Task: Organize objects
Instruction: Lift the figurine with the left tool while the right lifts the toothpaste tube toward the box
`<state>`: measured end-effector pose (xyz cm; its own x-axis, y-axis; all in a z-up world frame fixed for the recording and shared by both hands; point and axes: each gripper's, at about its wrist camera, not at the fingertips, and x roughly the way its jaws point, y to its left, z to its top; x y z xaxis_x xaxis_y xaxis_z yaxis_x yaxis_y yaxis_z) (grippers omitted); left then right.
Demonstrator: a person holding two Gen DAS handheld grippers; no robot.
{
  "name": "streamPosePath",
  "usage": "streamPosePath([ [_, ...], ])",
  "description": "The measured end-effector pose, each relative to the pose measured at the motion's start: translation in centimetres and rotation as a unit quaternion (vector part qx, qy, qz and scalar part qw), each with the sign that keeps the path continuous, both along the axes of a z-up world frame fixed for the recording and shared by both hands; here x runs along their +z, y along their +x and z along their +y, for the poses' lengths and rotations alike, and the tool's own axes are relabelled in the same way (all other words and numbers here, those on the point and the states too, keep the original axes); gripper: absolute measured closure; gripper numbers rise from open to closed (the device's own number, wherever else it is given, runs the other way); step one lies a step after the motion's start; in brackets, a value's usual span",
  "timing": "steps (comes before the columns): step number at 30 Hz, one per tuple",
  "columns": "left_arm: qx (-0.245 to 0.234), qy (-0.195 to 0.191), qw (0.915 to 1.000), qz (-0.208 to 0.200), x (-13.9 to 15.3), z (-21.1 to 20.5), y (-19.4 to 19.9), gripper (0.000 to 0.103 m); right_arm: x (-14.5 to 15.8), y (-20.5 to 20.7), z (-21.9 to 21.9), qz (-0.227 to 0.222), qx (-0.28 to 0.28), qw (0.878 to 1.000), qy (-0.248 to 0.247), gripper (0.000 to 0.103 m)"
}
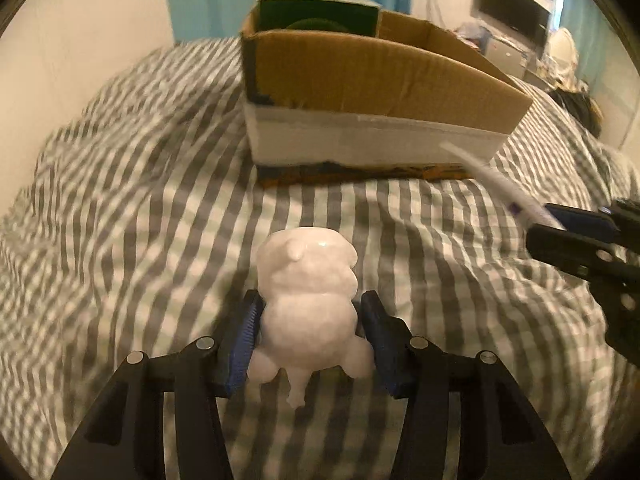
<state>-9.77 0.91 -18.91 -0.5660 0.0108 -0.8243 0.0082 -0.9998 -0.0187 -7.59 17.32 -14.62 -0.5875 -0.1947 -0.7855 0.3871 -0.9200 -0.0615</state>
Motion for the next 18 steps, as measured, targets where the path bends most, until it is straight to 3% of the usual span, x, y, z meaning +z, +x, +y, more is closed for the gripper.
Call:
streamPosePath([
  [5, 0.02, 0.025, 0.9994, -0.01, 1.2, 0.0, 2.0, 0.051, 2.1, 1.6, -0.1, 0.009, -0.006, 1.0, 0.0, 0.08],
  [14, 0.017, -0.003, 0.9983, 0.055, 8.2, 0.2, 4.9, 0.051, 7.0, 4.6, -0.5, 0.053, -0.001, 0.999, -0.013, 0.08],
  [18, 0.017, 0.006, 0.9968, 0.078, 11.5, 0.0, 5.3, 0.051, 10.5, 5.9, -0.4, 0.087, 0.003, 0.996, -0.012, 0.08],
])
